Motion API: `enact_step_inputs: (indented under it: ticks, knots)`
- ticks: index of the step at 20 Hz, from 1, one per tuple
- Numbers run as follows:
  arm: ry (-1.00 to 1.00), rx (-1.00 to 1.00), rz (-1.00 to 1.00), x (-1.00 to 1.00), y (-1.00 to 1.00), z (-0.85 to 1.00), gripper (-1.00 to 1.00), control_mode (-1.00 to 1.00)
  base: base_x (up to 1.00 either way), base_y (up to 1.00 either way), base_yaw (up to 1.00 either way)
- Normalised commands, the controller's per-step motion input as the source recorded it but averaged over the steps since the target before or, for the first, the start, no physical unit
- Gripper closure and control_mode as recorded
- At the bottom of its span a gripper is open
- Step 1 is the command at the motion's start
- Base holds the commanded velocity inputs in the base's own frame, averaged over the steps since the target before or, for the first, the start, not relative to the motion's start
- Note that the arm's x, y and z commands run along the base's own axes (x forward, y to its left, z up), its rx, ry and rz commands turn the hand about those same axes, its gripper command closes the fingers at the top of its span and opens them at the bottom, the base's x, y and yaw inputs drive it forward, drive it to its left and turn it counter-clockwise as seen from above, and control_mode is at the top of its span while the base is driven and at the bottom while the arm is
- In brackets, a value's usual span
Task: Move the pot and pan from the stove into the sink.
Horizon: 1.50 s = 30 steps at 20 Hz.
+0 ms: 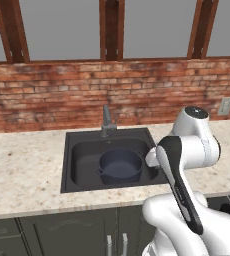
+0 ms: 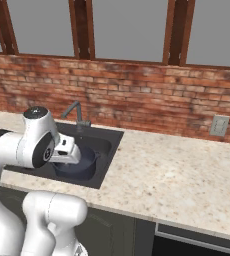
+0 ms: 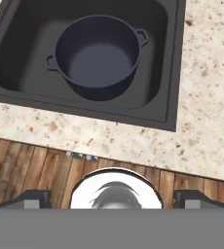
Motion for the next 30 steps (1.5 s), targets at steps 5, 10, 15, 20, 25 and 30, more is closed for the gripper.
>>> enact_step_inputs:
  ticks: [5, 10, 15, 20, 25, 30]
  knots:
    - [-0.09, 0.01, 0.0, -0.06, -0.01, 0.0, -1.0, -1.0, 0.0, 0.0, 0.0]
    - [0.0, 0.0, 0.0, 0.0, 0.0, 0.0, -1.0, -1.0, 0.0, 0.0, 0.0]
    - [0.0, 0.0, 0.0, 0.0, 0.0, 0.0, -1.0, 1.0, -0.29, 0.02, 0.1]
    - [0.0, 0.0, 0.0, 0.0, 0.0, 0.0, -1.0, 1.0, -0.32, 0.0, 0.42]
    - [0.0, 0.0, 0.0, 0.0, 0.0, 0.0, -1.0, 1.0, -0.19, 0.0, 0.47]
    - [0.0, 0.0, 0.0, 0.0, 0.0, 0.0, -1.0, 1.0, -0.08, 0.0, 0.5]
